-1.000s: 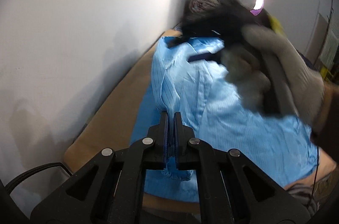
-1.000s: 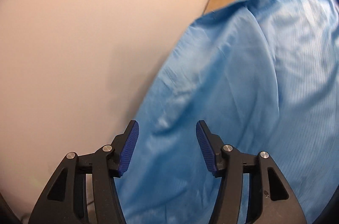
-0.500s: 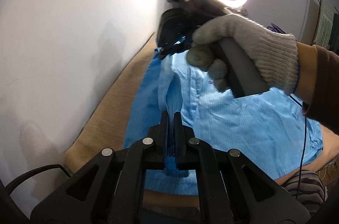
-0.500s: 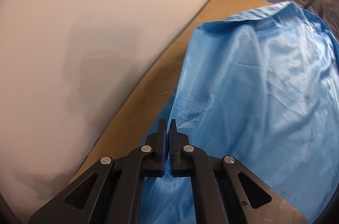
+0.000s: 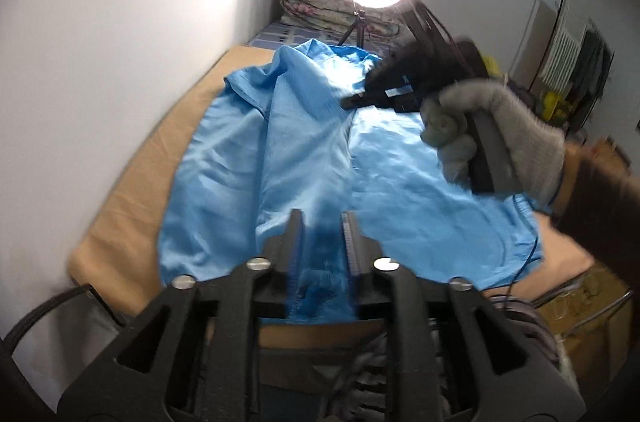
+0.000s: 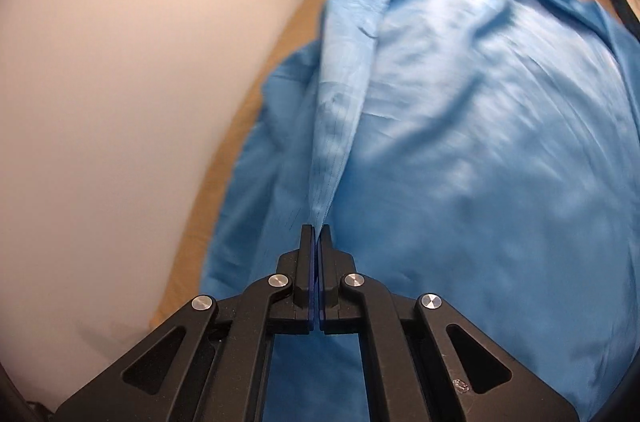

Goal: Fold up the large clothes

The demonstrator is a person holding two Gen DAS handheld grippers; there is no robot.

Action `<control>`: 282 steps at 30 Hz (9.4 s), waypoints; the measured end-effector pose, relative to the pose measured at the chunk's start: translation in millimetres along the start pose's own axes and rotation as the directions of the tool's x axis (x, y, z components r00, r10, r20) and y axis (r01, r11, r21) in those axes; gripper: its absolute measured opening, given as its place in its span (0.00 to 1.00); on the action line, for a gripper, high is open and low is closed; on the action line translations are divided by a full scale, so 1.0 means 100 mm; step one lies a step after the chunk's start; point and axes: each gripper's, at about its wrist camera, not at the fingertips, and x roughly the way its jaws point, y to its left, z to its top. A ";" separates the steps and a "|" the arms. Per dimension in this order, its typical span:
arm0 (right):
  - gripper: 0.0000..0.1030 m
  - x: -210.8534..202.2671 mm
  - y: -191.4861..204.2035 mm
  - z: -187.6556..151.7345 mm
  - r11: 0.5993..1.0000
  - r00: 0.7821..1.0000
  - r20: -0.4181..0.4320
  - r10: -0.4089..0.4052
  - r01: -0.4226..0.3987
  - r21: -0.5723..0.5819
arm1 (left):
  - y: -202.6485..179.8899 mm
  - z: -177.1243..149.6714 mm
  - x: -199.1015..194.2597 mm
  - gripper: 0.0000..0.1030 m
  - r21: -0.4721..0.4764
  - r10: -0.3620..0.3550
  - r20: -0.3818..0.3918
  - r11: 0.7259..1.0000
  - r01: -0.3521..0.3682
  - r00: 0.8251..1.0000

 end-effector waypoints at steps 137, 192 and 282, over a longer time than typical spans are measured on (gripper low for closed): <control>0.02 1.86 2.04 -0.62 0.924 0.939 -0.209 -0.274 0.197 -0.327 | 0.71 0.03 0.76 0.02 -0.165 0.098 -0.061 0.980 -0.107 0.993; 0.07 0.18 0.05 -1.12 0.983 0.980 -0.146 -0.132 0.110 -0.150 | 0.39 -0.34 1.08 0.30 -0.336 -0.134 -0.266 0.941 0.038 0.954; 0.06 -2.66 -1.58 -1.50 0.839 0.778 0.371 -0.508 0.545 0.005 | -1.15 0.79 0.05 0.42 0.040 -0.166 -0.027 0.985 0.167 0.986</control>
